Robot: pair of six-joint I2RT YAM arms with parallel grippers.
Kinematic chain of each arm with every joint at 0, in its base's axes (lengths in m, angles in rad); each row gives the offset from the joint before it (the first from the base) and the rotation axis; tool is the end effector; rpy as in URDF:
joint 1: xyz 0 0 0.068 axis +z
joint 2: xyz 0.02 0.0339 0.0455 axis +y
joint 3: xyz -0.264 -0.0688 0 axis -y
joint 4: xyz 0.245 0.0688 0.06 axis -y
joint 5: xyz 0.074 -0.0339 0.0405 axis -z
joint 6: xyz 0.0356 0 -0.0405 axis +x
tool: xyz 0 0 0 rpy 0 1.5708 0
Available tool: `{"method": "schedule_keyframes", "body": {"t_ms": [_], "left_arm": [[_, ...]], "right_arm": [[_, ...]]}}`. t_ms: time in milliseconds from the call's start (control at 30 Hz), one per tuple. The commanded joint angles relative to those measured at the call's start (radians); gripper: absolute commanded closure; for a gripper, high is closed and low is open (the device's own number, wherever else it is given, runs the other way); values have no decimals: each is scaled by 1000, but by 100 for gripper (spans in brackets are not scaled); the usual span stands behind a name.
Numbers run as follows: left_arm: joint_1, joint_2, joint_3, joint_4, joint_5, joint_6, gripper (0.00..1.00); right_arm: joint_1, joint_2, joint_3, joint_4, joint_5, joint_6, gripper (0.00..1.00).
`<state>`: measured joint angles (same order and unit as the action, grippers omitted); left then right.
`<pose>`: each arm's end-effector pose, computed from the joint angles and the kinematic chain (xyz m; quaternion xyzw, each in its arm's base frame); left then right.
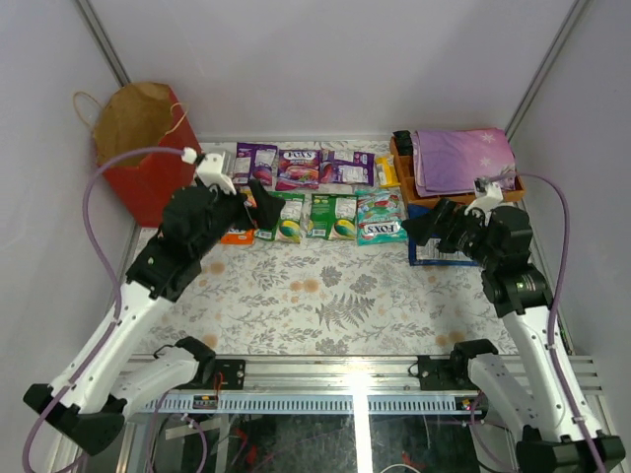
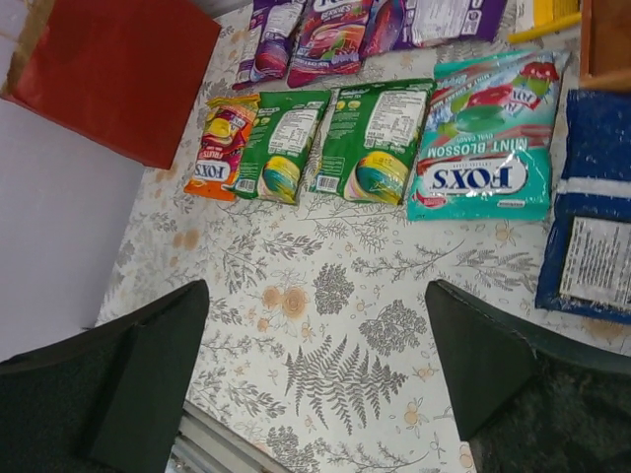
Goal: Take the snacks out of the paper bag
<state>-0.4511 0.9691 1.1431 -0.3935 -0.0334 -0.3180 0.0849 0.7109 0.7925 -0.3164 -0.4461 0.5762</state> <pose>0.1881 -0.0898 0.4088 0.0415 0.7792 -0.2225 0.5845 0.1606 0.0291 0.3408 0.0533 0.7760 0.3603 0.5150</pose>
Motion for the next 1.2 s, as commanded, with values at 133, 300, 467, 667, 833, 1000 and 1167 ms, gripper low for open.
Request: {"method": "schedule_keyframes", "body": {"t_ms": [133,300,467,667,833,1000,1167], "left_arm": [[-99,-210,-273,124,5,72,0],[-99,-309,-325,173,13,77,0],[-98,-264,-275,126,-22,110,0],[-98,-237,-245,118,-30,133,0],[-99,-224,-239,119,-42,155,0],[-98,-222,-262,115,-31,150,0],[-99,-195,-248,120,-33,155,0]], "right_arm": [[155,40,71,-23,267,-221,0],[166,-59,-62,106,316,-226,0],[168,-58,-139,173,361,-136,1],[167,-45,-145,179,416,-146,1],[167,-65,-130,134,455,-158,0],[167,-98,-141,117,480,-149,1],[167,-108,-191,192,434,-152,1]]}}
